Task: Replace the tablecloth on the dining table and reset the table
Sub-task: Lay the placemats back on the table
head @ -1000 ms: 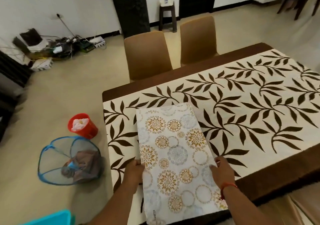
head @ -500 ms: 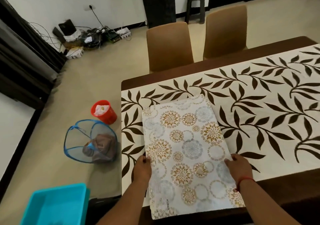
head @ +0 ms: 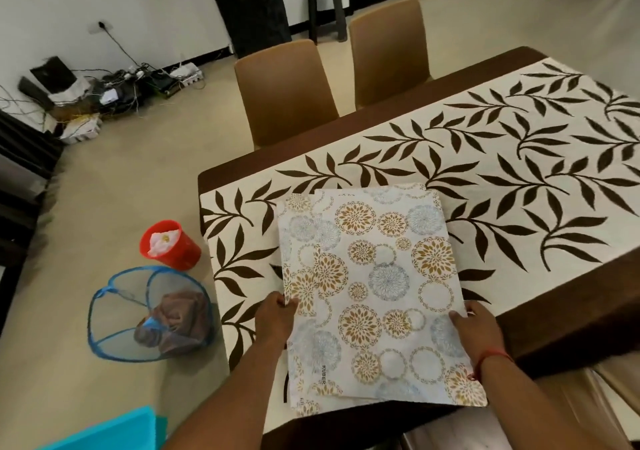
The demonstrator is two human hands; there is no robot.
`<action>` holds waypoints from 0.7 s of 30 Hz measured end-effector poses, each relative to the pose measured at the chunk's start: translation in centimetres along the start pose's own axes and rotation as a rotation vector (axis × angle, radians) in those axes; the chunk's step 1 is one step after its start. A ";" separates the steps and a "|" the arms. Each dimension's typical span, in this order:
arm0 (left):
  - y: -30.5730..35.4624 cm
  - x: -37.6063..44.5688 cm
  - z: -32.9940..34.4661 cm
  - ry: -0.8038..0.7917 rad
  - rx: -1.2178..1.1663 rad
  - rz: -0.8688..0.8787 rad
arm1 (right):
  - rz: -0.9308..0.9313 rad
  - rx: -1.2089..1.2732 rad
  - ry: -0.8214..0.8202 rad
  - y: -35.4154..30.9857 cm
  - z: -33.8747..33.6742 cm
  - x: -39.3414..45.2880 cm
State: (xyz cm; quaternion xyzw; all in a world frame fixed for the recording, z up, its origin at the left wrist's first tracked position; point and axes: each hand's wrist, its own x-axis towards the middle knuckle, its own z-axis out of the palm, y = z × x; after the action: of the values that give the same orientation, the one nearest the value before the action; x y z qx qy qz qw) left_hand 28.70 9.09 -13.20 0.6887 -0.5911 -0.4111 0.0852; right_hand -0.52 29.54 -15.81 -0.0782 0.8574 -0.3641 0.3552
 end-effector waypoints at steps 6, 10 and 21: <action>0.0 2.5 0.1 -0.289 -0.115 0.066 | 0.064 0.155 0.025 1.6 0.3 -3.4; 0.4 4.3 -0.3 -0.369 0.063 0.258 | 0.150 0.238 0.061 3.2 1.5 -7.6; 3.7 9.8 -2.5 -0.315 0.739 0.798 | 0.304 0.784 0.277 5.2 10.9 -17.7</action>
State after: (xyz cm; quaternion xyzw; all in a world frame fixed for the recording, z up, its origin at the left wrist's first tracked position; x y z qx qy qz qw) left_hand 27.27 -1.51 -13.91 0.3262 -0.9159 -0.2105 -0.1023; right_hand 20.44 34.02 -14.83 0.2388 0.6958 -0.6125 0.2893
